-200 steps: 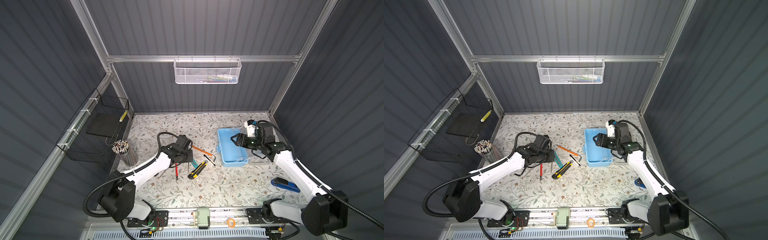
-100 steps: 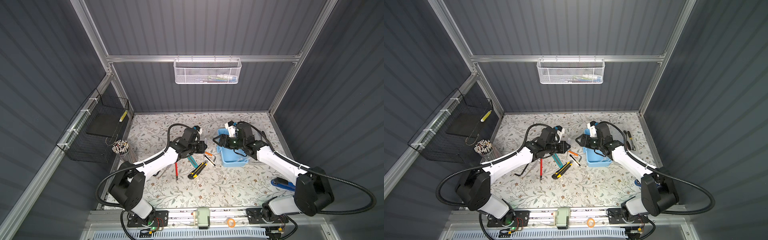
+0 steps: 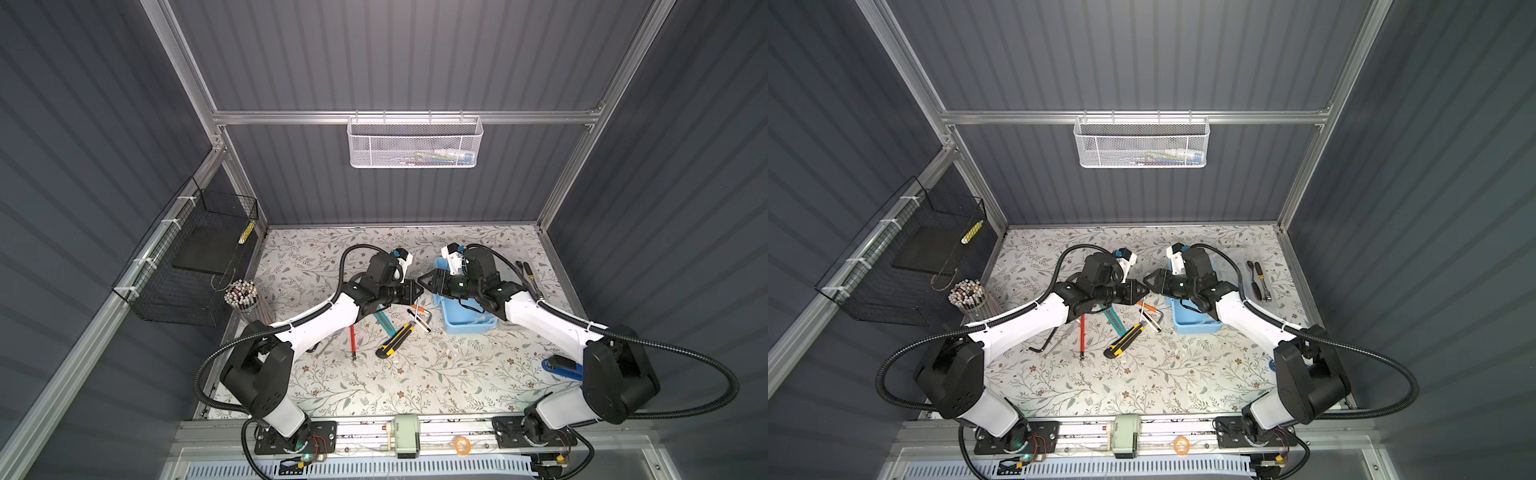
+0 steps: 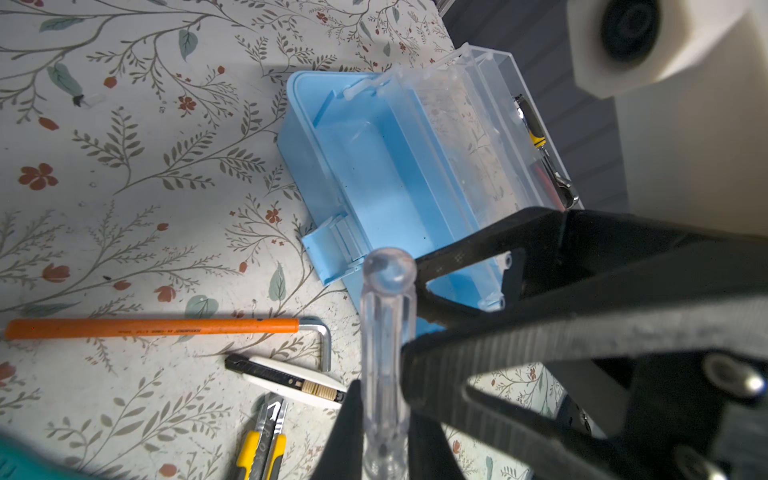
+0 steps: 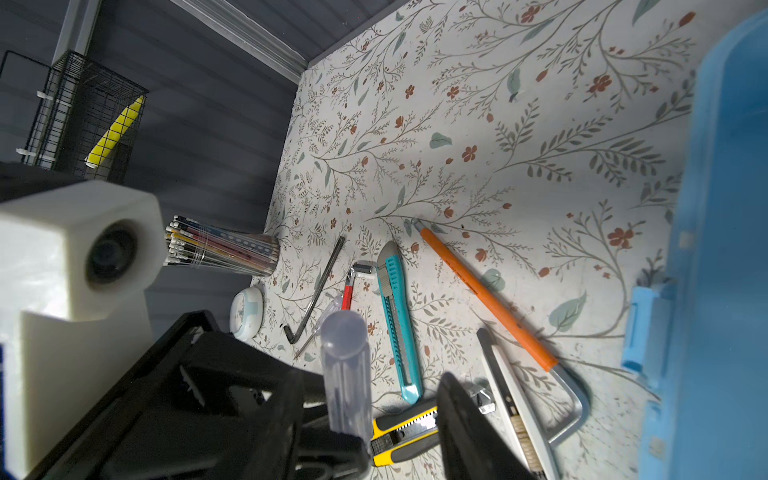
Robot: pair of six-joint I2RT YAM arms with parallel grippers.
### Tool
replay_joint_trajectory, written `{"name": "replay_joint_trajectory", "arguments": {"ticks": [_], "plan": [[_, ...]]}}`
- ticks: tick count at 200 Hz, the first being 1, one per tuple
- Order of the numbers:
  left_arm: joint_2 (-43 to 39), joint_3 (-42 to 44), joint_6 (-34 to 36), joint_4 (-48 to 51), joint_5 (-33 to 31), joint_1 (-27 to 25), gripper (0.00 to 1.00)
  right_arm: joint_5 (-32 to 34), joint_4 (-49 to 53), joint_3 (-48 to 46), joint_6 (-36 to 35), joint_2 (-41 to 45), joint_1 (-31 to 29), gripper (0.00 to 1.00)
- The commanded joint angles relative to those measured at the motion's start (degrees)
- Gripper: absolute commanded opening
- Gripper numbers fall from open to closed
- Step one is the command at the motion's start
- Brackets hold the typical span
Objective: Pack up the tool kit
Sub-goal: 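Grasp the clear-handled screwdriver with the left gripper and lift it toward the right gripper, then close the right gripper on the screwdriver handle while the left gripper releases it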
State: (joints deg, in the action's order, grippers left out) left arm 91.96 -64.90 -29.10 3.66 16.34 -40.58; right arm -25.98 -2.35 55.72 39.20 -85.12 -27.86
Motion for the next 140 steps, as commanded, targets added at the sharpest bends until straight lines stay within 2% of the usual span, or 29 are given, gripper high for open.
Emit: {"name": "replay_joint_trajectory", "arguments": {"ticks": [1,43,103,118,140], "plan": [[1.1,-2.02,0.16,-1.43,2.12,-0.54,0.05,-0.4,-1.5,0.79,0.66,-0.39,-0.38,0.5],[1.46,-2.5,0.1,-2.73,4.57,-0.91,0.05,-0.98,-3.41,0.98,2.07,-1.18,-0.63,0.4],[1.73,-2.24,-0.77,-4.32,4.58,-0.99,0.08,-1.49,-3.14,0.97,2.21,-1.17,-0.77,0.19],[1.9,-2.25,-1.21,-4.33,4.03,-0.99,0.14,-1.44,-2.46,1.13,1.85,-0.84,-0.73,0.13],[1.69,-1.9,-1.58,-4.21,2.95,-0.99,0.38,-1.35,-1.09,1.56,0.92,0.08,-0.46,0.06]]}}
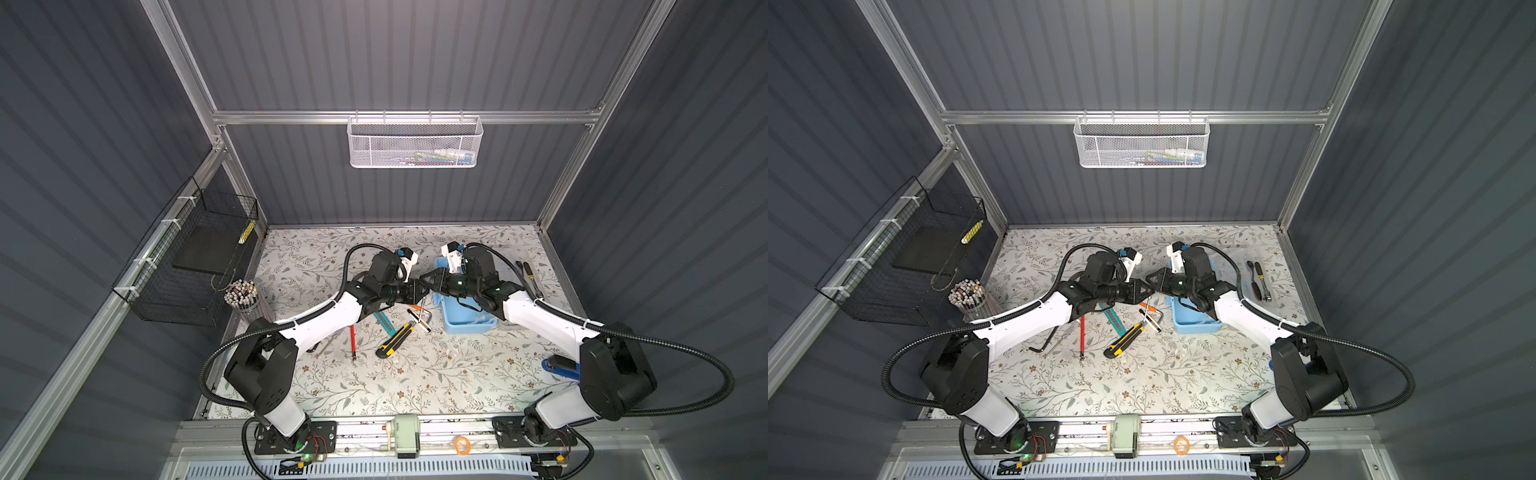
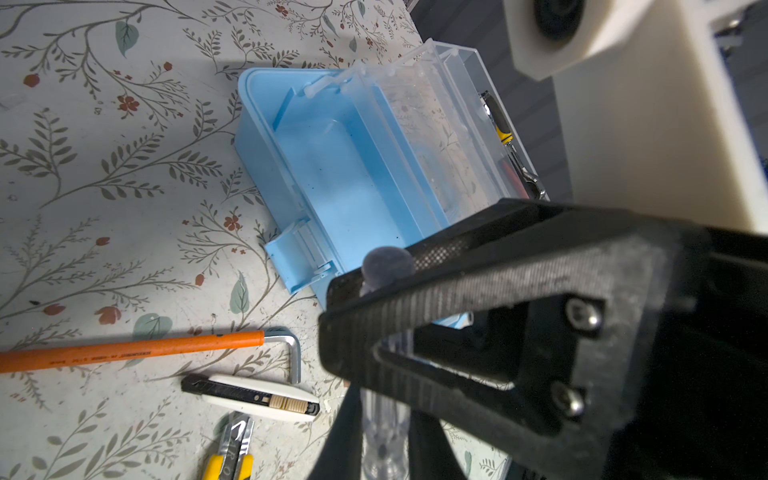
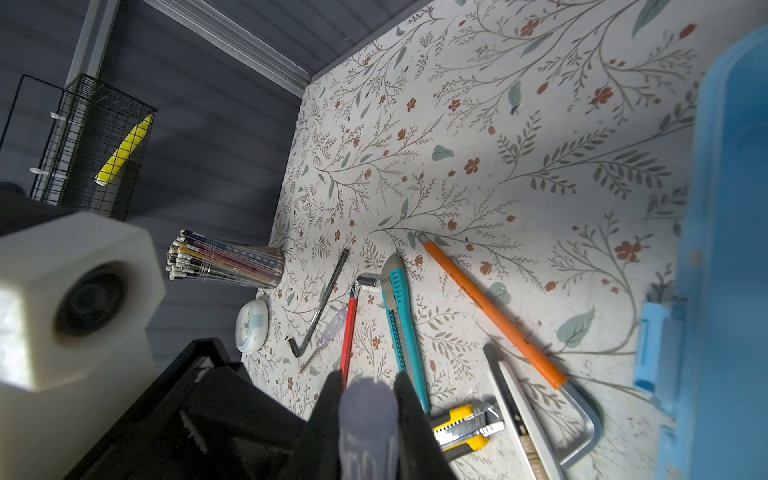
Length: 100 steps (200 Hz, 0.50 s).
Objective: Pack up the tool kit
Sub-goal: 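Close the right gripper on the screwdriver handle while the left gripper releases it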
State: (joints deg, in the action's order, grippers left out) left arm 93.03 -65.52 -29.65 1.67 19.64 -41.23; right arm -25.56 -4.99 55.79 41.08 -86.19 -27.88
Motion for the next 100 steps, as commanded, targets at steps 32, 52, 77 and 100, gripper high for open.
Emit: {"name": "replay_joint_trajectory", "arguments": {"ticks": [32,52,77,100], "plan": [[-1.36,-0.52,0.16,-0.19,-4.35,-0.34,0.69,-1.62,6.0,2.2,-3.96,4.5,1.99,0.03],[-3.13,0.42,1.1,1.8,-8.73,-0.34,0.87,-1.46,10.67,2.77,-7.47,7.13,4.94,0.03],[-4.55,0.49,3.77,6.83,-13.45,-0.34,0.96,1.26,22.17,6.05,-16.04,9.82,11.38,0.03],[-5.62,0.58,6.22,12.81,-19.47,-0.25,1.0,5.64,32.79,10.47,-24.97,10.68,17.99,0.03]]}}
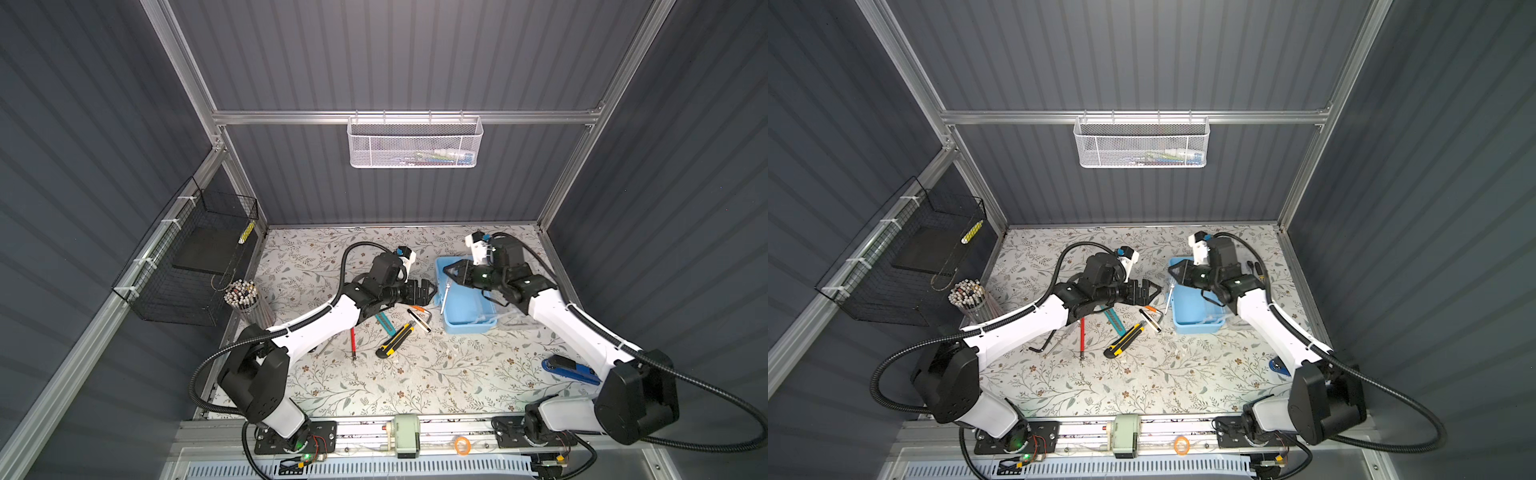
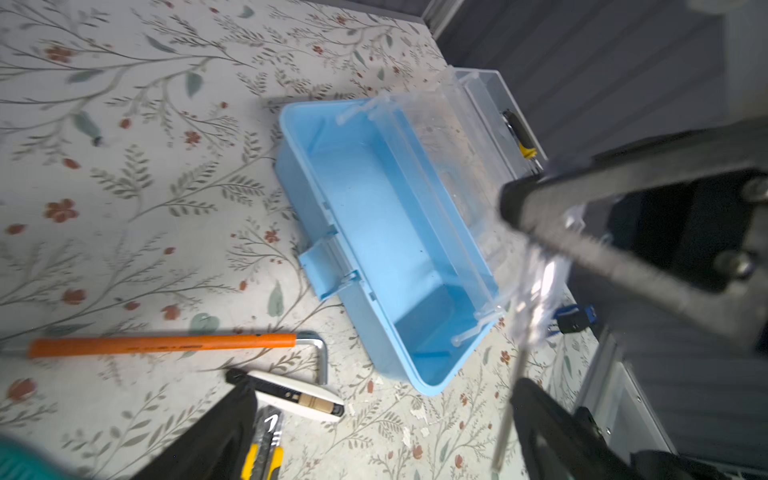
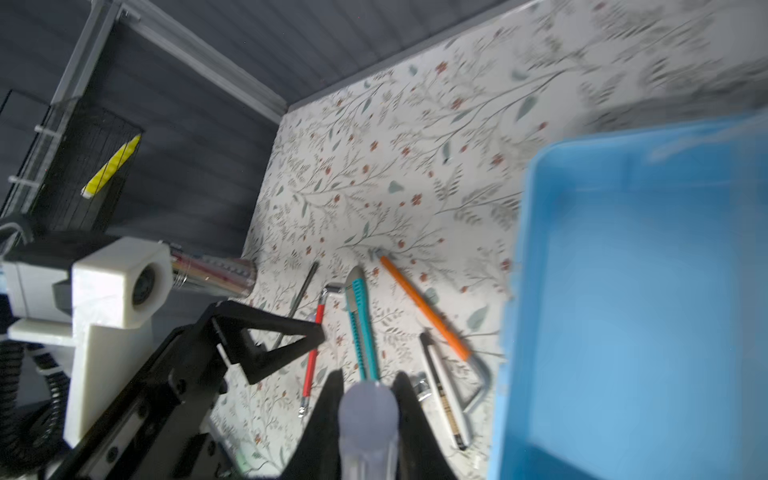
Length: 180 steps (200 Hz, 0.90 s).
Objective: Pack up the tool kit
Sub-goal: 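Close the right gripper on the screwdriver handle while the left gripper releases it, then carry the clear-handled screwdriver with the right gripper over the clear tray and lower it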
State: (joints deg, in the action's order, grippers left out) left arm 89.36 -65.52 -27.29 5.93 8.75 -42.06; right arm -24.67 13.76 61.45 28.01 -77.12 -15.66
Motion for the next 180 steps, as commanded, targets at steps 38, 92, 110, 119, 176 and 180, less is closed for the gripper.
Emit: {"name": "replay_joint_trajectory", "arguments": {"ticks": [38,92,110,119,176,180], "plan": [[-2.04,0.52,4.49,17.29,-17.07,2.16,1.0,14.9,24.39,12.28,-22.95,-2.1,11.87,0.03],[-5.27,5.1,3.7,20.71,-18.16,8.22,1.0,23.57,28.17,17.34,-29.42,-9.38,13.31,0.05],[-6.73,6.4,3.98,20.89,-18.33,9.17,1.0,24.99,28.77,18.45,-30.44,-11.37,13.46,0.05],[-7.22,6.82,4.15,21.04,-18.67,9.32,1.0,24.85,28.82,18.83,-30.68,-12.03,13.52,0.05],[-7.38,8.21,4.35,22.12,-19.02,9.63,1.0,23.24,30.52,21.06,-30.54,-15.28,14.14,0.05],[-7.32,8.21,4.35,22.18,-19.04,9.63,1.0,22.63,31.04,21.61,-30.31,-15.38,14.21,0.05]]}}
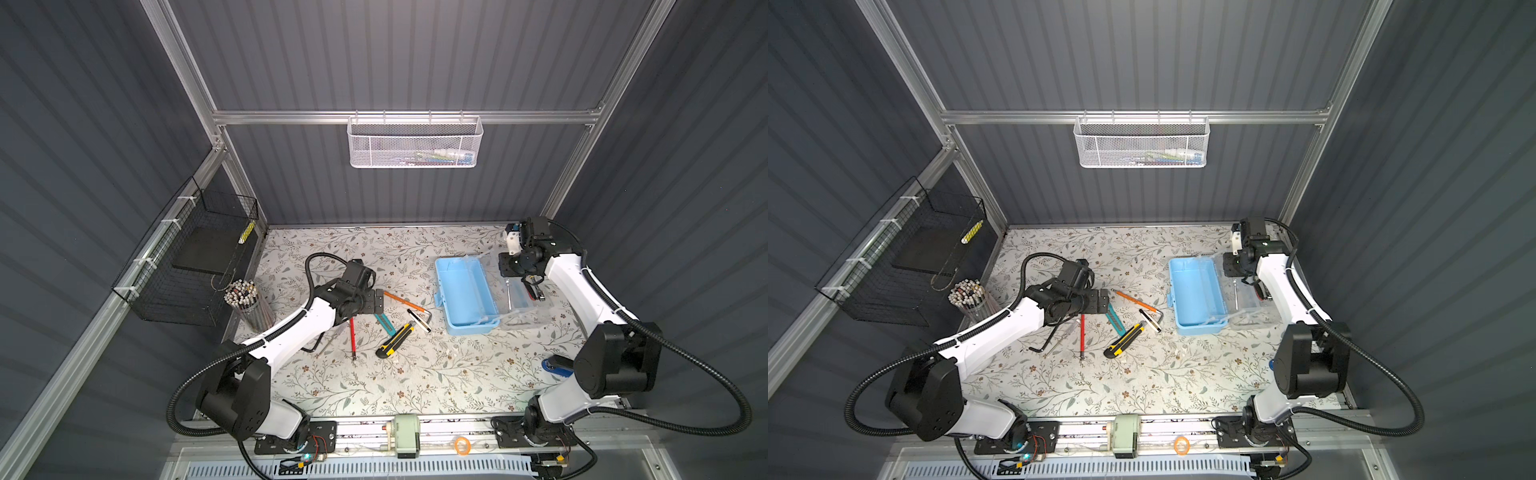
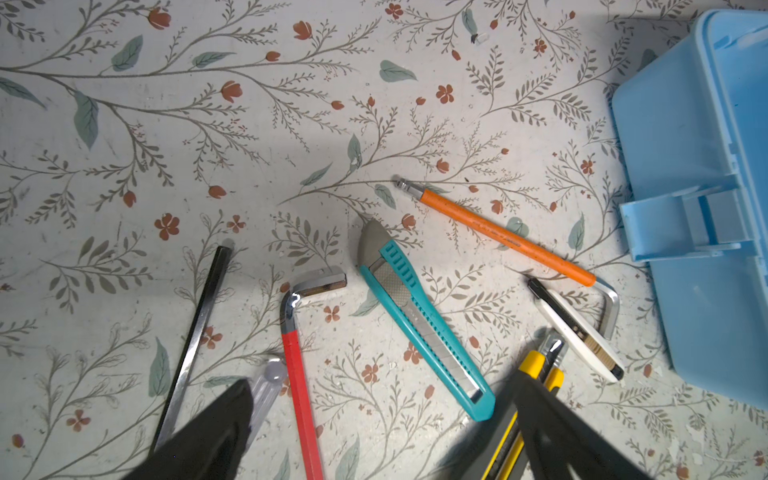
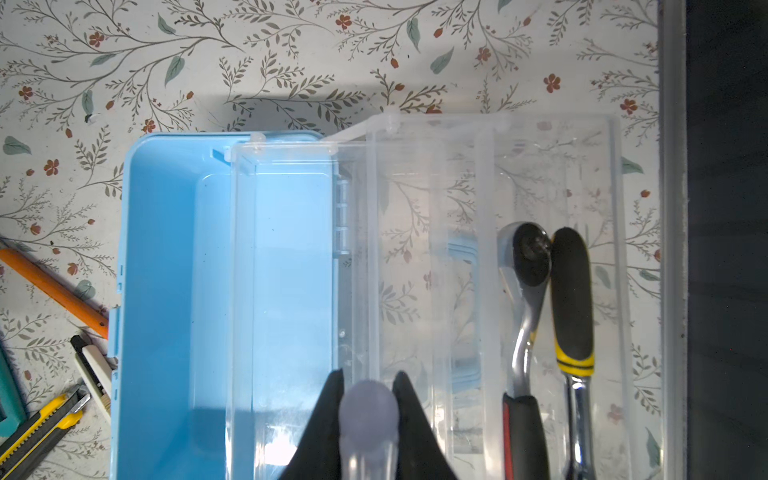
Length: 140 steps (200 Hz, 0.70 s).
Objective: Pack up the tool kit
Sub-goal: 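Carry the clear-handled screwdriver with the right gripper over the clear tray and lower it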
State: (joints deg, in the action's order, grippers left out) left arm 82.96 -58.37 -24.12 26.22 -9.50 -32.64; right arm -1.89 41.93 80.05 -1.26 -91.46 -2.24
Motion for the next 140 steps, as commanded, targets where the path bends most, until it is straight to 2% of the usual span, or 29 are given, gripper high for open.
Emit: {"name": "replay_joint_trajectory", "arguments": {"ticks": [1,39,79,109,140], "plan": [[-0.89,1.06,1.18,1.9,-0.79,0.21,1.0,-0.27,2.97,3.14,-1.04,-1.06,0.81,0.05],[-0.63,1.4,1.26,1.78,-0.44,0.3,1.0,-4.93,4.72,7.2,-0.23,-0.03,1.0,0.05],[-0.19,1.62,1.13,1.48,0.09,0.3,1.0,-2.55,7.45,10.72,-2.55,-1.75,1.89,0.05],[-0.43,2.01,1.09,1.37,0.02,0.44,1.0,0.94,6.6,9.3,-3.75,-3.53,2.14,0.05],[-0.77,2.33,1.09,1.59,-0.6,0.48,1.0,1.5,4.71,7.78,-3.42,-4.95,2.15,0.05]]}}
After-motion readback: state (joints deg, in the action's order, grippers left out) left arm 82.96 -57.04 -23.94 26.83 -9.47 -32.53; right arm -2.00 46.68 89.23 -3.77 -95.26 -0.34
